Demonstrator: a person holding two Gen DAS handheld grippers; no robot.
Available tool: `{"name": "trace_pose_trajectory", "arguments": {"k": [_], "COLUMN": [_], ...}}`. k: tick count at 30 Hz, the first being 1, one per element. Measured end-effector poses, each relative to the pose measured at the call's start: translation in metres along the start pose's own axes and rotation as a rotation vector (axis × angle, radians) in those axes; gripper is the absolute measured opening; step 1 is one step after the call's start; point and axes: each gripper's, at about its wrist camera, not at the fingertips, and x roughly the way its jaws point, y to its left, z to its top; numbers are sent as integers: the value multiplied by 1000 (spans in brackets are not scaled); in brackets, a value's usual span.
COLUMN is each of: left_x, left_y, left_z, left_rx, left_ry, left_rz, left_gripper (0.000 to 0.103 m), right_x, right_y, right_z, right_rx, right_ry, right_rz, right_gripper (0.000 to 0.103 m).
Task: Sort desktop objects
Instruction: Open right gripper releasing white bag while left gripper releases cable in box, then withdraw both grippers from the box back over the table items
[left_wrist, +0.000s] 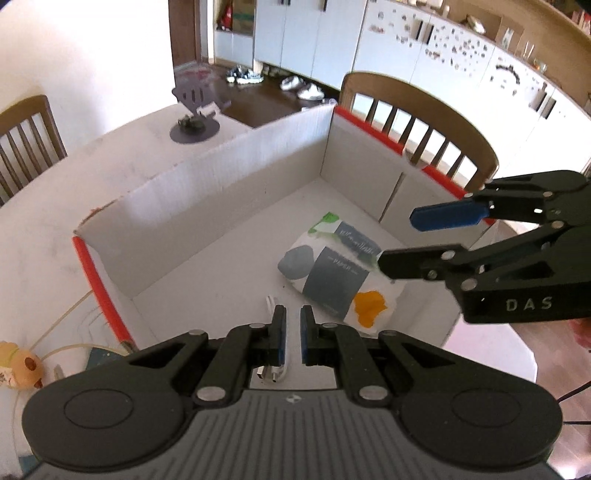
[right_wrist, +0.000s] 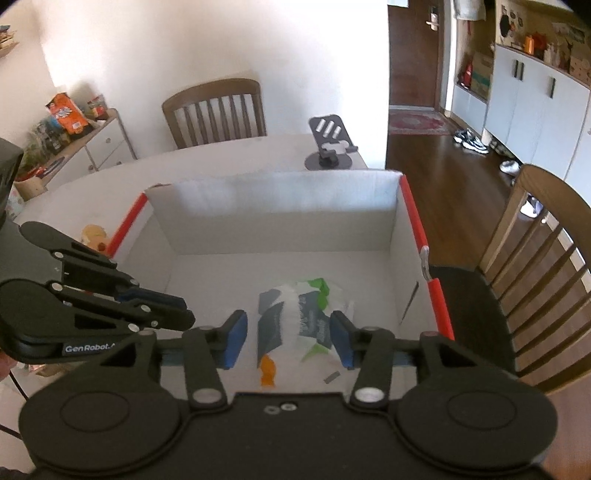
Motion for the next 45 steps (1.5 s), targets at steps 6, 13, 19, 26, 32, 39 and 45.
{"name": "trace_pose_trajectory", "arguments": {"k": [6,13,19,26,32,39,45], "left_x": [-25,-47,-59,-69,-78,-94,-110], "left_y": [-7,-7,-4,0,9,24,36], "left_z": [-9,-19,-32,-45,-55,-68,-86], "left_rx": [-20,-45,-54,-58,-76,-109,-126], "left_ry": [-54,-113,-139,-170,-189,-226,-262], "left_rz": [2,17,40,39,37,51,55], "left_gripper": [7,10,12,68,86,103,103], "right_x": [-13,-24,-32,-38,-40,-42,-43], "right_y": [5,16,24,30,40,56,74], "right_z": [0,-1,-5,-12,-16,-18,-20], "right_rx": [-8,-31,-15,22,33,33,43], "right_ry": [-27,-57,-86,-95,-99,-110,-122], "right_rz": [33,39,68,45,30,22,21], "right_gripper": [58,67,76,79,80,82,83]}}
